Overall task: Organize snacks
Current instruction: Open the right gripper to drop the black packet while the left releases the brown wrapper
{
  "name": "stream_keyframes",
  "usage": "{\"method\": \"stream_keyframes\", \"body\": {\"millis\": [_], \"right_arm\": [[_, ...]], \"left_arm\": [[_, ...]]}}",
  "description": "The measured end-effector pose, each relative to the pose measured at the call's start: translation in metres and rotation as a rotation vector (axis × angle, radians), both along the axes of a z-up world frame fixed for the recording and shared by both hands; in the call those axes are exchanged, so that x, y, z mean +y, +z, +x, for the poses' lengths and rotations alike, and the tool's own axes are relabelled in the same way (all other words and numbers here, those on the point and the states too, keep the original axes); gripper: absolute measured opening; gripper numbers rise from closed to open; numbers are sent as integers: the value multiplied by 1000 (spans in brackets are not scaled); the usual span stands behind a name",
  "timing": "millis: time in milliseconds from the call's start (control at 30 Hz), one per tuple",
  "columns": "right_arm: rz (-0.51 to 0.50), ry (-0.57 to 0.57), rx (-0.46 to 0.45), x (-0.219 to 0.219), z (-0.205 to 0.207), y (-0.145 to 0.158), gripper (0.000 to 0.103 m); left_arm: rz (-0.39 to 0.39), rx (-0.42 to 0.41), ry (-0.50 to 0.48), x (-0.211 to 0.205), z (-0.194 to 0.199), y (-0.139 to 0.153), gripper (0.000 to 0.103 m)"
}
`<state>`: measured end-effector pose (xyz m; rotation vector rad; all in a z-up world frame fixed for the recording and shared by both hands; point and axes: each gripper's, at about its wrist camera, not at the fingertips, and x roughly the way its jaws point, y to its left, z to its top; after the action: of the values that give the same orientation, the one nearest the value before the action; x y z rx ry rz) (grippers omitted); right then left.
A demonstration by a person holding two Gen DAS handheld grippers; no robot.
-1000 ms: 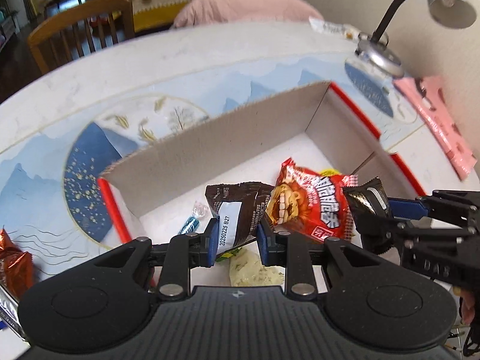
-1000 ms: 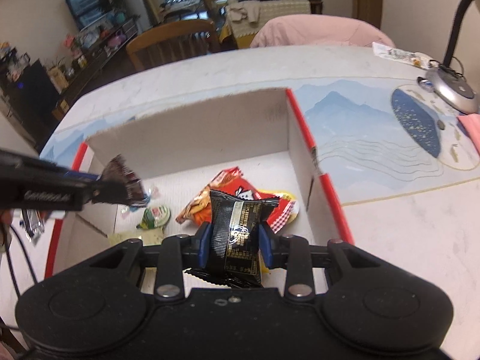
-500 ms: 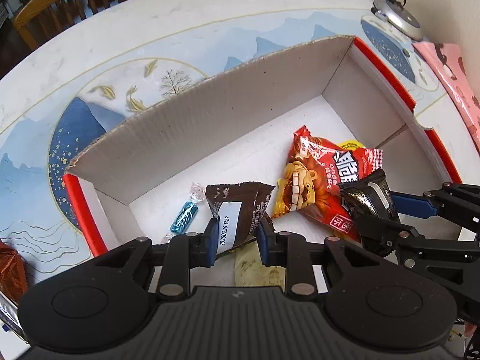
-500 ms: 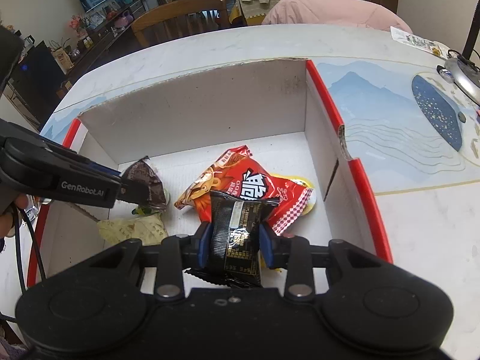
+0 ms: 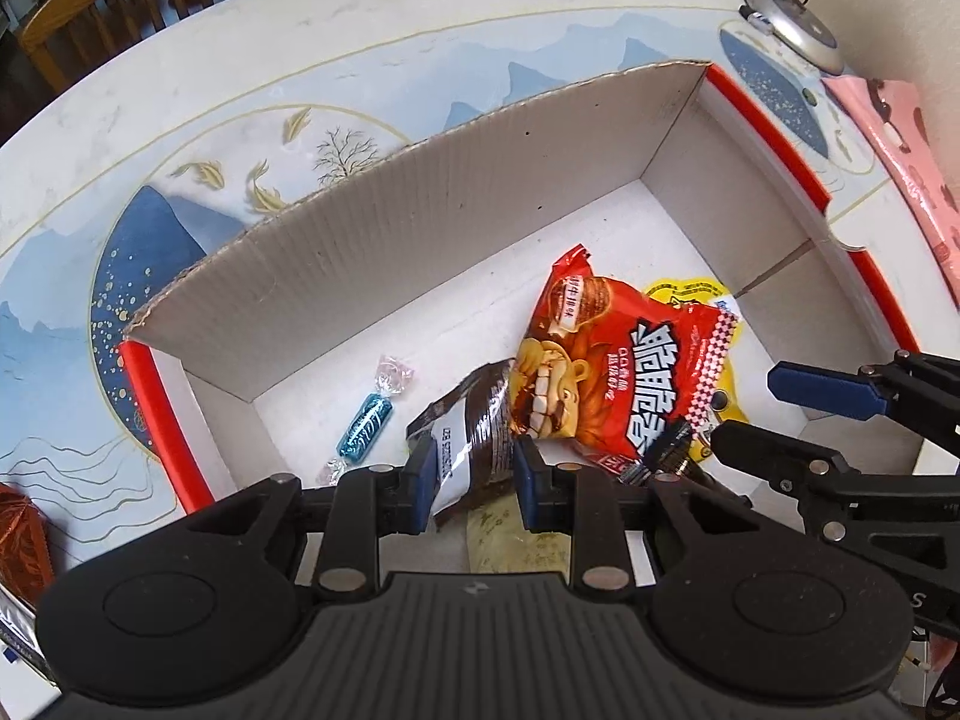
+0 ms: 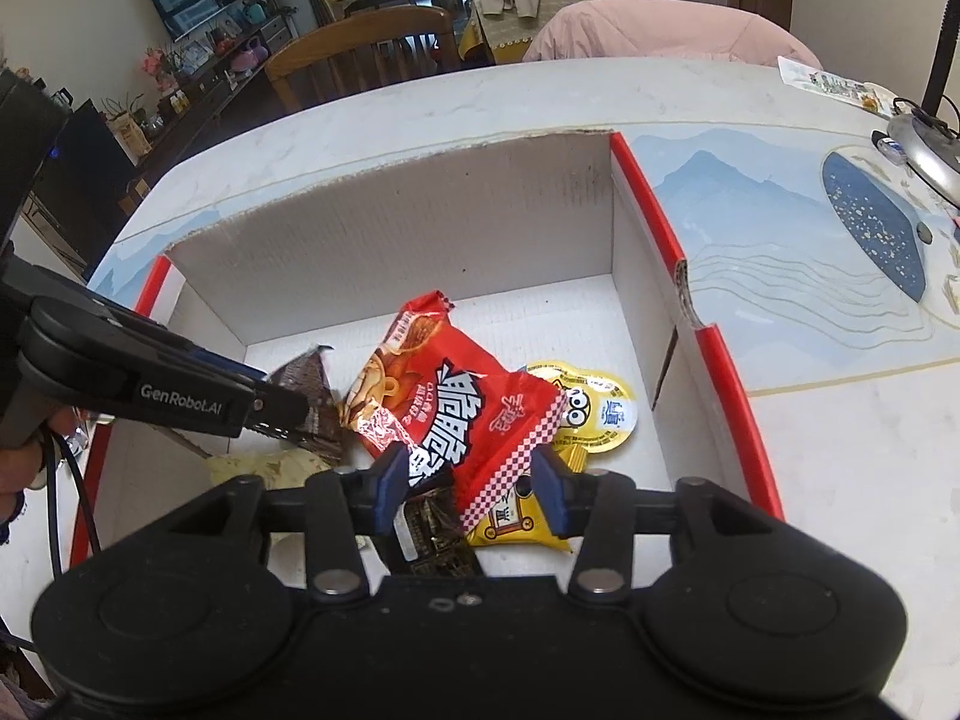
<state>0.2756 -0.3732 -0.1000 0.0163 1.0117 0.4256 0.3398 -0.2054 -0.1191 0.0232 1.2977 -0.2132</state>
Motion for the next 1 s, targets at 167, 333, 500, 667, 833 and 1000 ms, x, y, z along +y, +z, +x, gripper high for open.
{"method": "stream_keyframes", "body": {"millis": [167, 333, 500, 667, 833, 1000], "right_arm": [[9, -1, -23, 1, -7, 10, 53], [22, -2, -49, 7, -17, 23, 57], [32, -2, -84, 14, -29, 37, 64], [45, -7, -106, 22, -38, 48, 67], [69, -5, -139, 31, -50, 59, 74], [92, -7, -169, 43, -59, 71, 80]], "left_arm": [[-27, -26, -4, 3, -9, 8, 29], [-58, -66, 8, 10, -21, 20, 42], [-85, -112, 6, 18, -36, 36, 43], [-103, -166, -4, 24, -52, 53, 43], [-122, -217, -15, 32, -70, 69, 44], [-131, -276, -16, 47, -88, 83, 49]]}}
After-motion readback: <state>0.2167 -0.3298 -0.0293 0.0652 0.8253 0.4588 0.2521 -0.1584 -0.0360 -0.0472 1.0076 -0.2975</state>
